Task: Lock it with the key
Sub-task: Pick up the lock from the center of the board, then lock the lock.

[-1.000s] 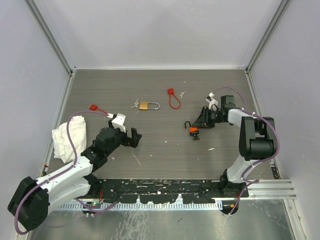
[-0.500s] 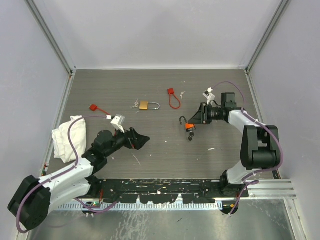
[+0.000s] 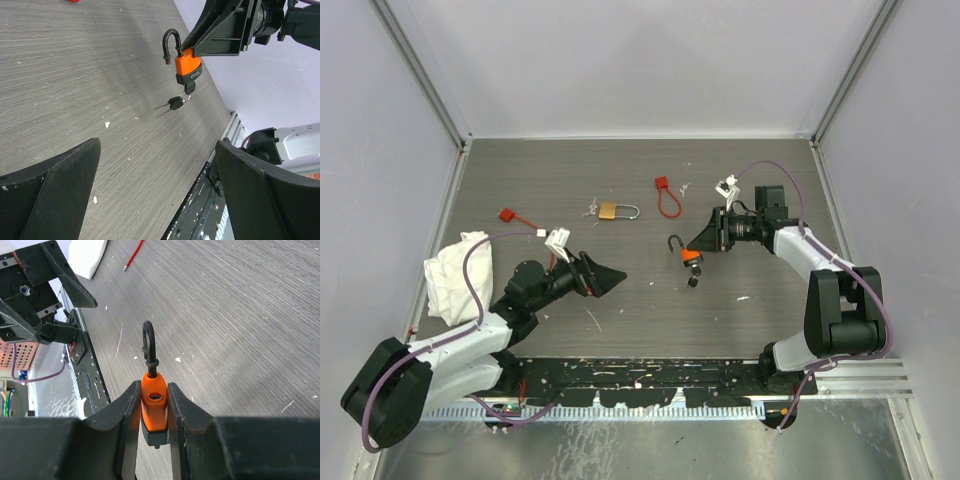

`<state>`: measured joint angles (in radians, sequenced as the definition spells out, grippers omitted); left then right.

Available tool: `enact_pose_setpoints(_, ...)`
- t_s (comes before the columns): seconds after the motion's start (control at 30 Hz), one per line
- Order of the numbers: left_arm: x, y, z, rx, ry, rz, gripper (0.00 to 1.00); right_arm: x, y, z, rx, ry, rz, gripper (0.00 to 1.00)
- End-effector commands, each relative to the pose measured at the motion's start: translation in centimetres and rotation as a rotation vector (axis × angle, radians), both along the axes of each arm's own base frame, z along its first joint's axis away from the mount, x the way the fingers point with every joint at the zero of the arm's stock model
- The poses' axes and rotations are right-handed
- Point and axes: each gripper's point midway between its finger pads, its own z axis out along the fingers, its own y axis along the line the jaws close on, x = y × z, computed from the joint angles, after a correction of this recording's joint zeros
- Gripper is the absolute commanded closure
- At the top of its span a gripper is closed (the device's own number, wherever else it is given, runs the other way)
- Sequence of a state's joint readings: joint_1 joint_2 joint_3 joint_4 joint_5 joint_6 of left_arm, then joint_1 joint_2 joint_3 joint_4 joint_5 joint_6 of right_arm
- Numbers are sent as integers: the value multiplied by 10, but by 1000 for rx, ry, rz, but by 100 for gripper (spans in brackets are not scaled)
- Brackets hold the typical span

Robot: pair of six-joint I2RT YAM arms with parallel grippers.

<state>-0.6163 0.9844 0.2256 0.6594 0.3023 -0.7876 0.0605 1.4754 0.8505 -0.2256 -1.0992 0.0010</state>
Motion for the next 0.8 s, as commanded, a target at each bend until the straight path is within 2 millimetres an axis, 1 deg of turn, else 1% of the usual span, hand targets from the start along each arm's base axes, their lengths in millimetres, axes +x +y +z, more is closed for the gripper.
enact_pose_setpoints(0.0, -2, -8, 27, -80, -62, -37, 1, -3, 10, 26, 44, -116, 65, 99)
enact_pose_setpoints(0.13, 1, -11, 31, -118, -15, -30, 2, -5, 13, 23, 42, -104, 77, 99)
enact_pose_setpoints(0.37, 14, -12, 13, -174, 174, 54, 4, -9, 22, 9, 42, -46, 102, 99)
enact_pose_setpoints(0.53, 14, -23, 10, -166, 199, 31, 6, -12, 27, 6, 42, -30, 120, 99)
enact_pose_setpoints(0.77, 14, -31, 7, -164, 201, 13, 7, -15, 30, 5, 44, -23, 131, 99)
